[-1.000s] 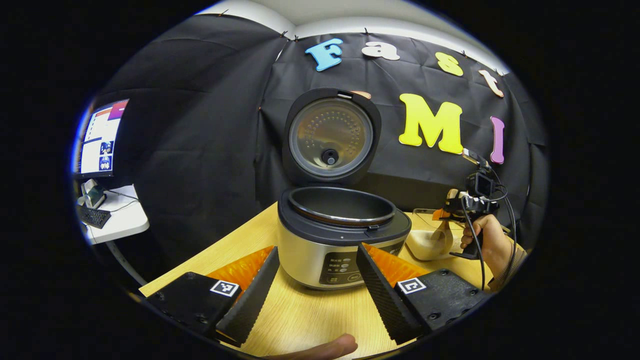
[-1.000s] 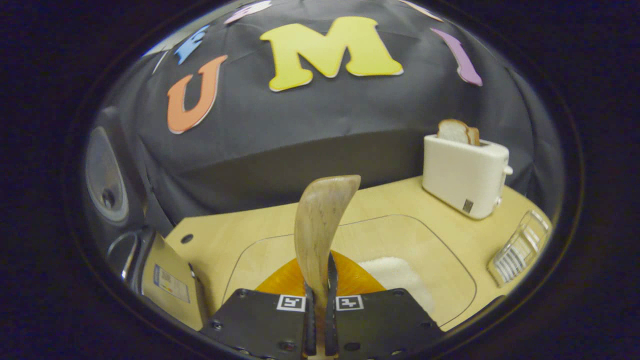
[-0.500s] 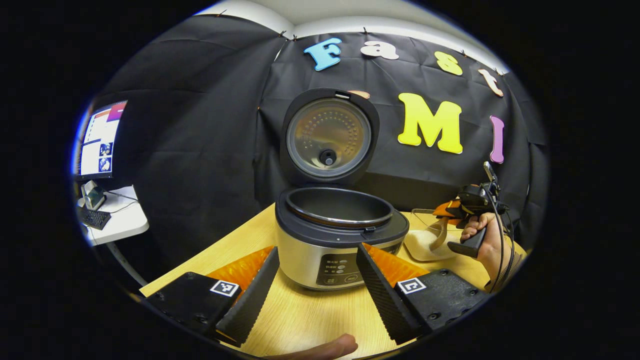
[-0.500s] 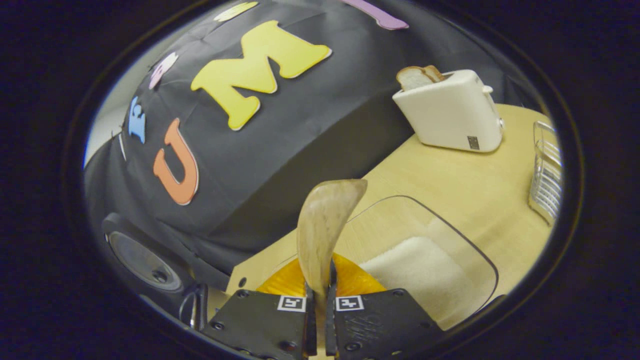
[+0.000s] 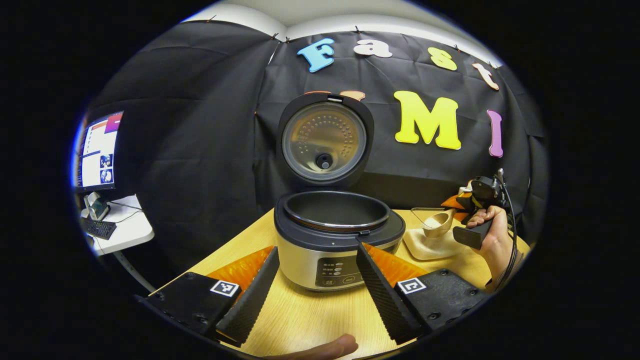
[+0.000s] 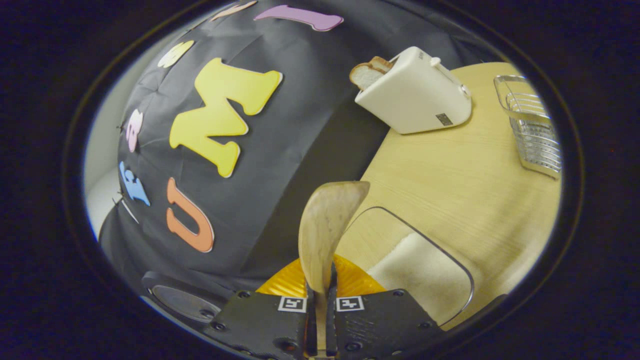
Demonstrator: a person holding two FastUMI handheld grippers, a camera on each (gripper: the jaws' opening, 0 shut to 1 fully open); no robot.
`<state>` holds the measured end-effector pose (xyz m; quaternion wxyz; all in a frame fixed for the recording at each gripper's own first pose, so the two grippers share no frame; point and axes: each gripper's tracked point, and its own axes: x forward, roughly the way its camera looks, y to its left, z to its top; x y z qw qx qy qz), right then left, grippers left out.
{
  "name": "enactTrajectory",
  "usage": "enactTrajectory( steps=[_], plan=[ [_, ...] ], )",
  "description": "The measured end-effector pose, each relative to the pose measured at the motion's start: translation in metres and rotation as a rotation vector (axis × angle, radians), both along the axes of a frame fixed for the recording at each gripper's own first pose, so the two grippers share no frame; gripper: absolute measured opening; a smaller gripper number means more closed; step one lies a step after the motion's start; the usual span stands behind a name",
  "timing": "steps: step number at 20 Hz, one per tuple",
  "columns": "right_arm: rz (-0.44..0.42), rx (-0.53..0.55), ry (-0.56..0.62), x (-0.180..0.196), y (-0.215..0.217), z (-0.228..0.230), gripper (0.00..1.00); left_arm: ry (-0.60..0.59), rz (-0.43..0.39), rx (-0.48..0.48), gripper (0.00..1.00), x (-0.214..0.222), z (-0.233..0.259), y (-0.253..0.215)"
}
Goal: Close the left gripper, press the button to open the rice cooker; take a wooden spoon from the chopstick holder with the right hand, scoop a spoonful of rice and pour it into the rice cooker, then put the wooden spoon back into the chopstick holder.
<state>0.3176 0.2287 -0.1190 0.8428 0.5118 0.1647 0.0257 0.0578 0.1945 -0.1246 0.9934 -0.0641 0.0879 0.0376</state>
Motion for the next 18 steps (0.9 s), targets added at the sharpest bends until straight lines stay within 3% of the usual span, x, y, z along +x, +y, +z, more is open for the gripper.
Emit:
enactTrajectory(
  steps=[4, 10, 18],
  plan=[
    [0.002, -0.031, -0.037, -0.005, -0.002, 0.019, 0.07, -0.006, 0.006, -0.004, 0.99, -0.005, 0.003, 0.000],
    [0.018, 0.019, -0.077, -0.021, 0.016, 0.062, 0.07, -0.012, 0.014, -0.010, 0.99, -0.016, 0.007, 0.011],
    [0.107, 0.092, -0.148, -0.051, 0.082, 0.116, 0.07, -0.008, 0.051, -0.025, 0.99, -0.045, 0.006, 0.033]
  ],
)
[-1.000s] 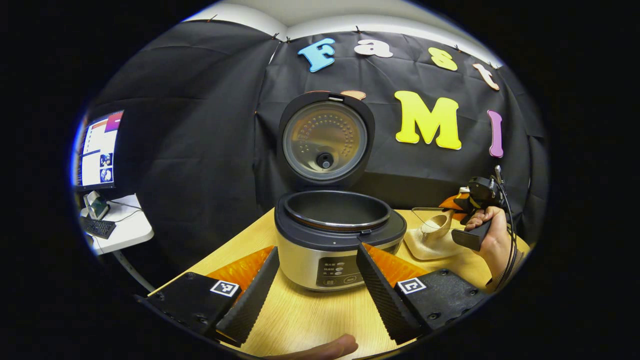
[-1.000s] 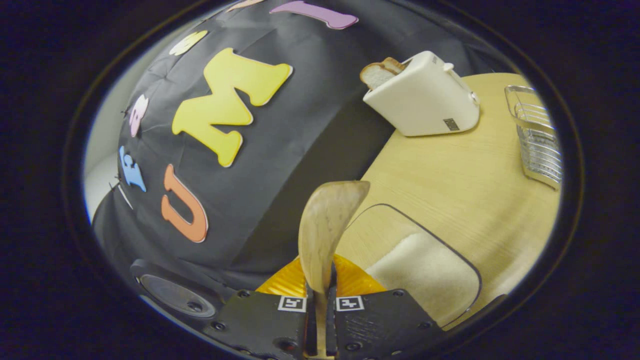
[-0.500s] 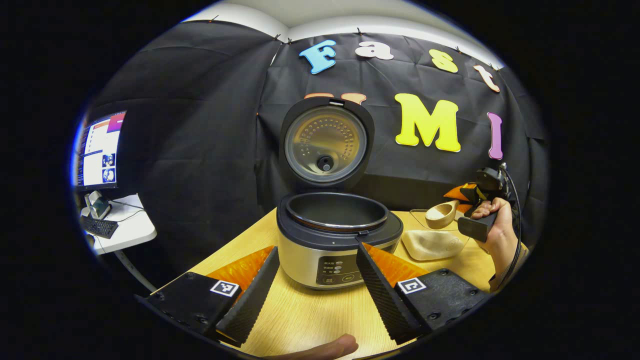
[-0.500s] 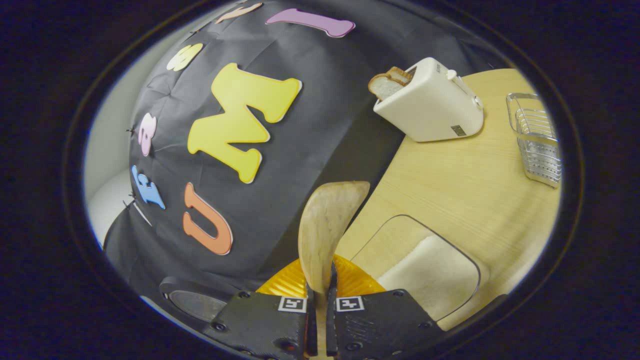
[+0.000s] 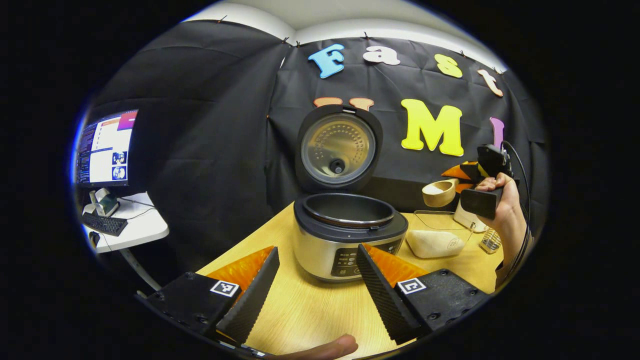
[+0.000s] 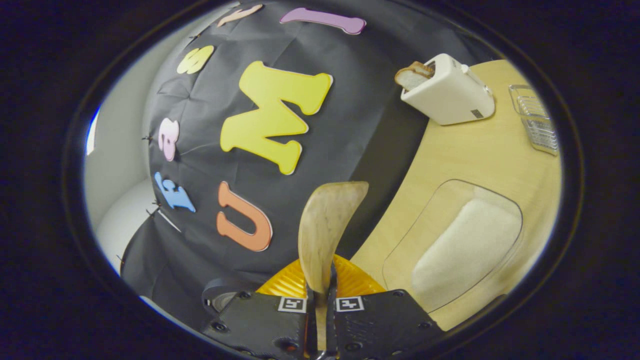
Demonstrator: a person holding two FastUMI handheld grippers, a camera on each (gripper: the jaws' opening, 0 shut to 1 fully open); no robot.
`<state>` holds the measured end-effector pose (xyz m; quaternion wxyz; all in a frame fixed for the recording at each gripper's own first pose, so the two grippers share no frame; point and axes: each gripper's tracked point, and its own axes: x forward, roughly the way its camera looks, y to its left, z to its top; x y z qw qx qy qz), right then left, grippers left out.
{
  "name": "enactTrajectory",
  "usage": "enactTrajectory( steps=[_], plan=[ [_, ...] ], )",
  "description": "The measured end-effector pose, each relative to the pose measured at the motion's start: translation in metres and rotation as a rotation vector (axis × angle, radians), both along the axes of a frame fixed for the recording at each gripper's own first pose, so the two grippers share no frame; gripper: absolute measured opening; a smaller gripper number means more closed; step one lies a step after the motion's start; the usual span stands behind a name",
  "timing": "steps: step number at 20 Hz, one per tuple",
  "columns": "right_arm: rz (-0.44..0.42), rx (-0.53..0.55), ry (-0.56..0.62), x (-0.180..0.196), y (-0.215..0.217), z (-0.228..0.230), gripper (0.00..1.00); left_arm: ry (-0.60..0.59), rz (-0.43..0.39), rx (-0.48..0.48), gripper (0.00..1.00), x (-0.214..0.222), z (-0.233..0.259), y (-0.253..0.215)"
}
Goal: Close the left gripper, press the button to open the rice cooker; take a wooden spoon from the chopstick holder with the right hand, scoop a spoonful of rice and pour it into the rice cooker, then put the wooden spoon back into the chopstick holder.
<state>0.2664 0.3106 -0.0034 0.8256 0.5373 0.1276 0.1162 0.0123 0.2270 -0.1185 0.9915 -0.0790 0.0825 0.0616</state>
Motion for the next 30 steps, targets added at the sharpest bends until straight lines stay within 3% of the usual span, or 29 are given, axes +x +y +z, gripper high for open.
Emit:
enactTrajectory(
  steps=[10, 14, 20, 30],
  plan=[
    [0.133, -0.029, 0.002, -0.008, 0.128, 0.001, 0.07, -0.026, 0.044, -0.013, 0.99, -0.027, 0.009, 0.025],
    [0.148, -0.189, -0.049, -0.011, 0.167, -0.001, 0.07, -0.022, 0.059, -0.021, 0.99, -0.027, 0.006, 0.030],
    [0.117, -0.484, -0.177, -0.005, 0.184, 0.008, 0.05, -0.002, 0.078, -0.041, 0.97, -0.030, -0.004, 0.039],
    [0.233, -0.814, -0.289, -0.012, 0.221, -0.009, 0.07, -0.005, 0.054, -0.009, 1.00, -0.028, -0.002, 0.029]
  ],
)
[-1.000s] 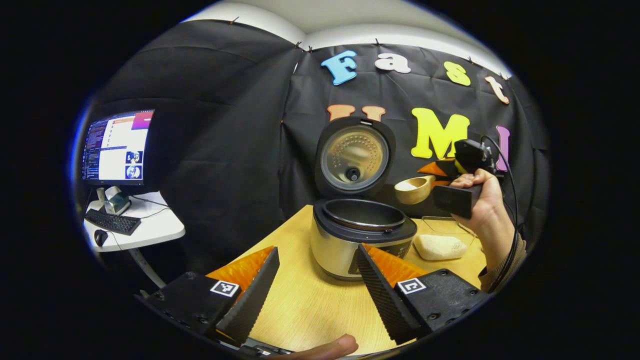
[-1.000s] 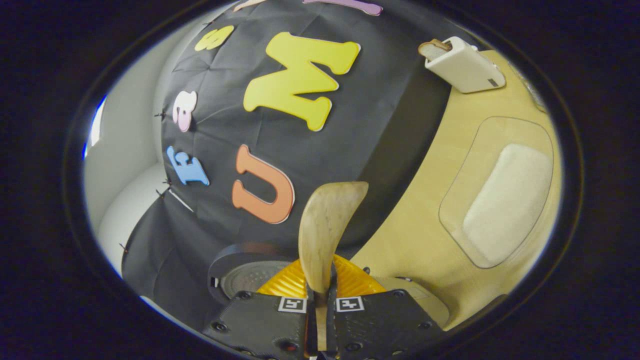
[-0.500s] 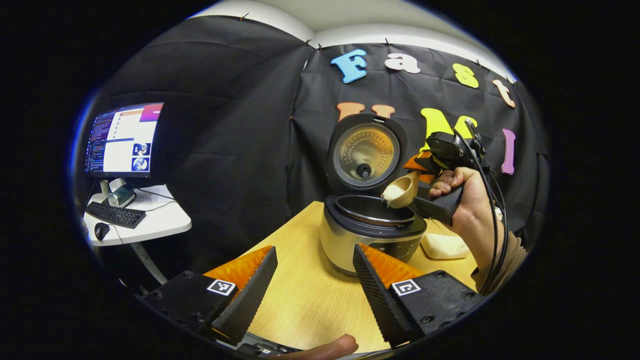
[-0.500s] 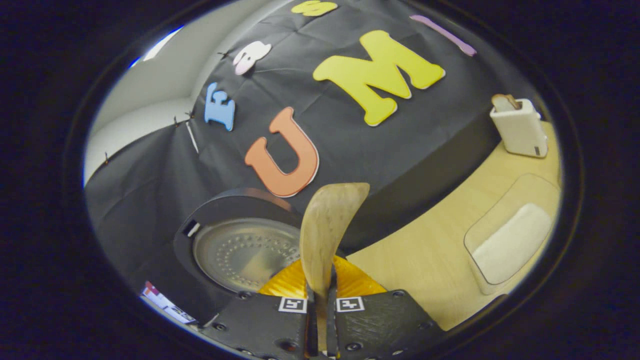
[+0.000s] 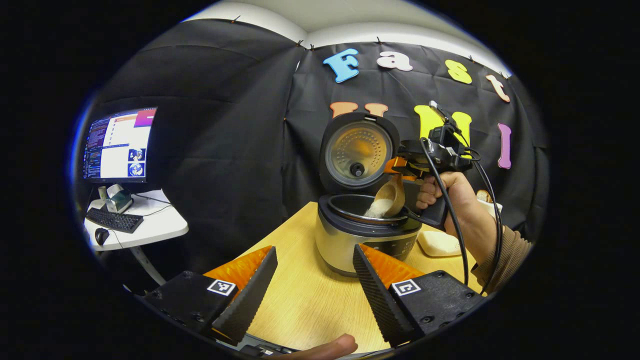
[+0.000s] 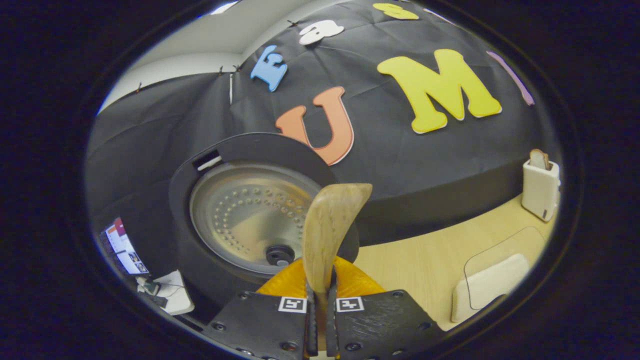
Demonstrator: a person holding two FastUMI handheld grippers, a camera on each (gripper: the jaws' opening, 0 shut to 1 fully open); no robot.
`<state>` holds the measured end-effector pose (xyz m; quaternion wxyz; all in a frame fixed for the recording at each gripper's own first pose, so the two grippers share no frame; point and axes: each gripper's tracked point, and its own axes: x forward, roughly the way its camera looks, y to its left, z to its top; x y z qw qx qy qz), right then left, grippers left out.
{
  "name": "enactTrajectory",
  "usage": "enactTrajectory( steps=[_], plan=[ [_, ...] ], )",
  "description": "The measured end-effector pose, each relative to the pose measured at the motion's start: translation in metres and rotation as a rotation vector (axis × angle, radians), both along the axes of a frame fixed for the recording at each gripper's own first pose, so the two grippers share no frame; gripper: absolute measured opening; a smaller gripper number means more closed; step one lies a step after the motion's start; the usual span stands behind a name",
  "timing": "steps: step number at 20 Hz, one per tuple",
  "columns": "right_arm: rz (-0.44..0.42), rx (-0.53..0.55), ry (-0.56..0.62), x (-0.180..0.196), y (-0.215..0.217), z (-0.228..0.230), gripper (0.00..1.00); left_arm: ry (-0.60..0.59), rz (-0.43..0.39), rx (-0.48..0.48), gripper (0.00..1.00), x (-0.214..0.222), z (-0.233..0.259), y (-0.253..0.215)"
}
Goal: Close the left gripper, press the button to open the rice cooker; take a wooden spoon from the chopstick holder with the right hand, scoop a spoonful of rice and pour it into the rice cooker, then put the wooden spoon back into the chopstick holder.
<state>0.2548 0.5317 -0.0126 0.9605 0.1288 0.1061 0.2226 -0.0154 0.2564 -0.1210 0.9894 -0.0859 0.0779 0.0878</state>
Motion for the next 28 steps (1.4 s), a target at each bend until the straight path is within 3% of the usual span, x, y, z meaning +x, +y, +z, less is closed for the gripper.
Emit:
enactTrajectory(
  steps=[9, 13, 17, 24, 28],
  plan=[
    [0.079, -0.251, -0.184, -0.015, 0.019, 0.018, 0.05, 0.020, -0.005, 0.012, 0.97, 0.002, -0.004, -0.006],
    [0.162, -0.334, -0.187, -0.021, 0.035, 0.005, 0.07, 0.018, -0.010, 0.014, 0.98, 0.002, -0.004, -0.009],
    [0.189, -0.469, -0.265, -0.029, 0.038, 0.004, 0.07, 0.027, -0.013, 0.013, 0.98, 0.003, -0.006, -0.012],
    [0.170, -0.440, -0.303, -0.039, 0.021, 0.028, 0.06, 0.034, -0.015, 0.006, 0.98, 0.006, -0.004, -0.016],
    [0.137, -0.386, -0.319, -0.042, -0.021, 0.058, 0.07, 0.032, -0.027, -0.007, 0.98, 0.013, 0.002, -0.032]
  ],
)
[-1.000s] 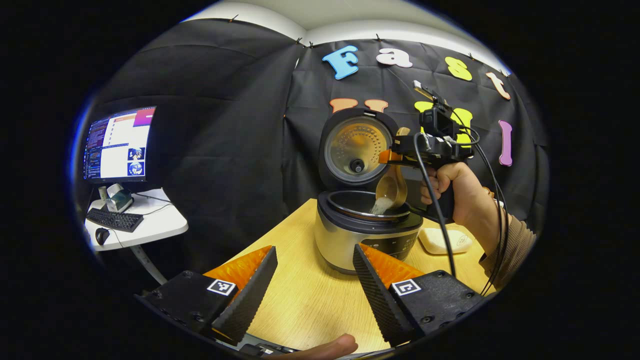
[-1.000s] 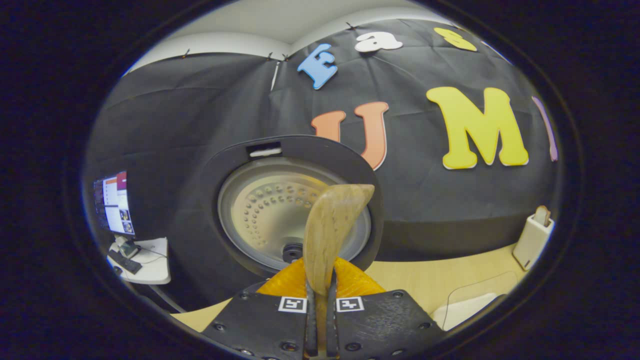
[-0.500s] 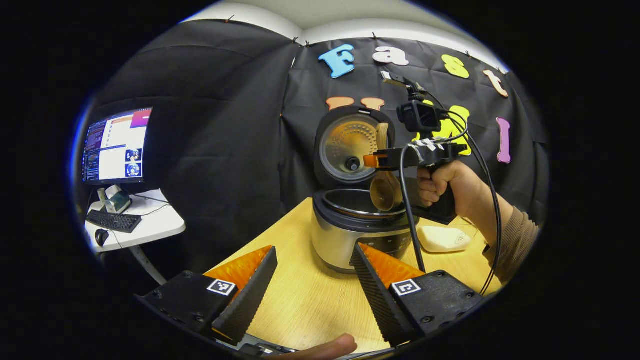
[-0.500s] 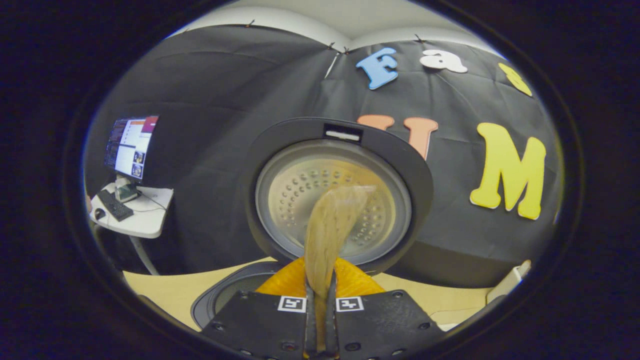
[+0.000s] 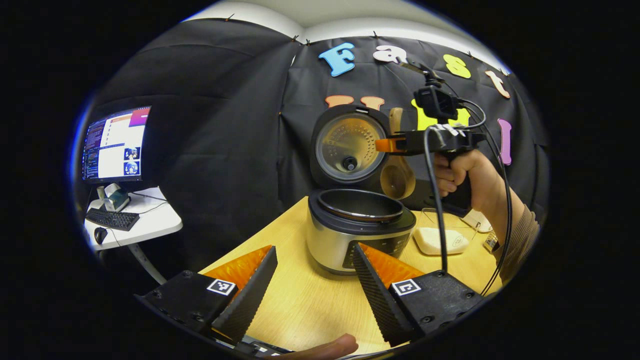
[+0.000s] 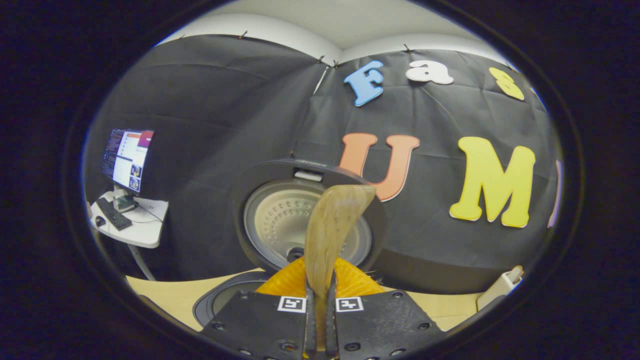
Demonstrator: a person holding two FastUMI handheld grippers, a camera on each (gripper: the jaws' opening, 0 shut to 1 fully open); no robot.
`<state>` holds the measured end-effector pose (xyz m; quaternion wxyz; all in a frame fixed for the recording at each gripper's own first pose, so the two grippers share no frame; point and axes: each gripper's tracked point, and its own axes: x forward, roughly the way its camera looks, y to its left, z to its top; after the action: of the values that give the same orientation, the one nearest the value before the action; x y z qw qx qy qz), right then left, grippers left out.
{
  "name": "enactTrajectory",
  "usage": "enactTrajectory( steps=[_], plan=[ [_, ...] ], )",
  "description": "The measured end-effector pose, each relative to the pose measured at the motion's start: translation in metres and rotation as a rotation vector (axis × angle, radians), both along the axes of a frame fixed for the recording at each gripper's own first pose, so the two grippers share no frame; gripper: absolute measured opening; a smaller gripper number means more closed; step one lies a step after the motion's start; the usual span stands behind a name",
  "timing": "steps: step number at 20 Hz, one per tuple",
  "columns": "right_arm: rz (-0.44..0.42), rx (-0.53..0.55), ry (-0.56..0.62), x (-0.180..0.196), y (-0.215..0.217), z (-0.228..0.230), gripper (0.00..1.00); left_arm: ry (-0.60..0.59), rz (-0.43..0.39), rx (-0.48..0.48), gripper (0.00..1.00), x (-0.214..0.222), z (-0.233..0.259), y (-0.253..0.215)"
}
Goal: Close the left gripper, press the button to open the rice cooker; take a wooden spoon from the chopstick holder with the right hand, scoop a spoonful of rice and pour it into the rice cooker, then put the wooden spoon back into the chopstick holder.
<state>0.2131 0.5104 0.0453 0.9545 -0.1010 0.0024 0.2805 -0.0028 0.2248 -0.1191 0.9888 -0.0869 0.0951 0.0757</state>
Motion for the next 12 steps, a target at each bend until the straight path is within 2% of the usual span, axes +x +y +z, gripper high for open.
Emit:
enactTrajectory(
  steps=[2, 6, 12],
  plan=[
    [-0.017, 0.042, 0.013, 0.003, -0.032, 0.014, 0.06, -0.008, -0.006, -0.010, 0.98, 0.005, 0.006, -0.011],
    [-0.109, 0.091, -0.023, 0.013, -0.119, 0.042, 0.07, -0.009, -0.039, -0.005, 0.98, 0.015, 0.015, -0.046],
    [-0.263, 0.111, -0.031, 0.033, -0.262, 0.051, 0.06, 0.040, -0.099, 0.005, 0.98, 0.029, 0.016, -0.105]
  ],
)
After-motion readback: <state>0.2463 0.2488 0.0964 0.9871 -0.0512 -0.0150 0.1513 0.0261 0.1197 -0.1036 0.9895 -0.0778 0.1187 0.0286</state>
